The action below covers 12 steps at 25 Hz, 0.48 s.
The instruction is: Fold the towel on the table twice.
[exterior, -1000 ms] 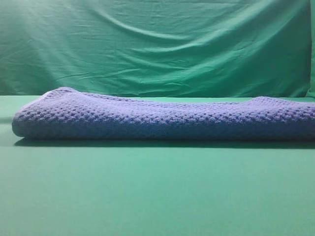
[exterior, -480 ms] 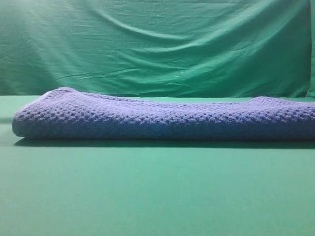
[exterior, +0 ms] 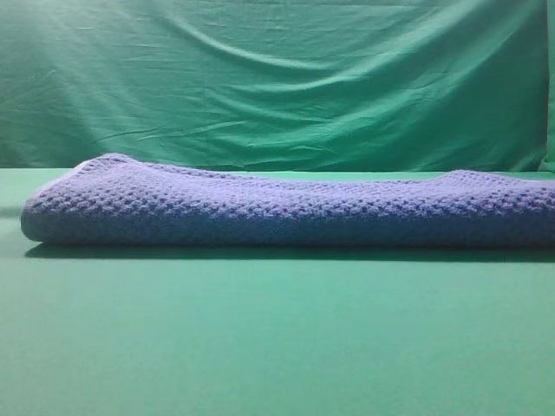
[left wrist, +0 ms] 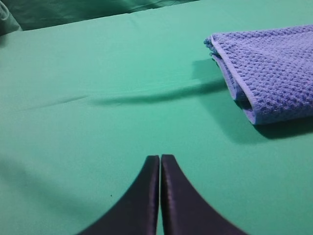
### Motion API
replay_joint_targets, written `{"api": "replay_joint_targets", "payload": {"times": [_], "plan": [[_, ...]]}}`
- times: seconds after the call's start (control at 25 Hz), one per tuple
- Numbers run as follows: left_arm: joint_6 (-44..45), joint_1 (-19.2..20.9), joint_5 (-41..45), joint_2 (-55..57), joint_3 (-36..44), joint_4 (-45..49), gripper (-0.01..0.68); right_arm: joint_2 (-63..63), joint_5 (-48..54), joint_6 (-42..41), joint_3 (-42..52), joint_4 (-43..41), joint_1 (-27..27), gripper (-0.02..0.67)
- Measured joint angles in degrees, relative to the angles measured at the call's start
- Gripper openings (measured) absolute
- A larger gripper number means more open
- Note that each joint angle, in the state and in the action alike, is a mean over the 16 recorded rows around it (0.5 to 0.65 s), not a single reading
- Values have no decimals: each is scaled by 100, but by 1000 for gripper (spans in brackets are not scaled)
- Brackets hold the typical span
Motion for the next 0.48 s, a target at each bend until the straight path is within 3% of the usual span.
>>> {"api": "replay_joint_targets", "payload": {"times": [0.48], "plan": [[5, 24, 0, 0, 0, 0, 0, 0, -7, 0, 1, 8, -508, 0]]}}
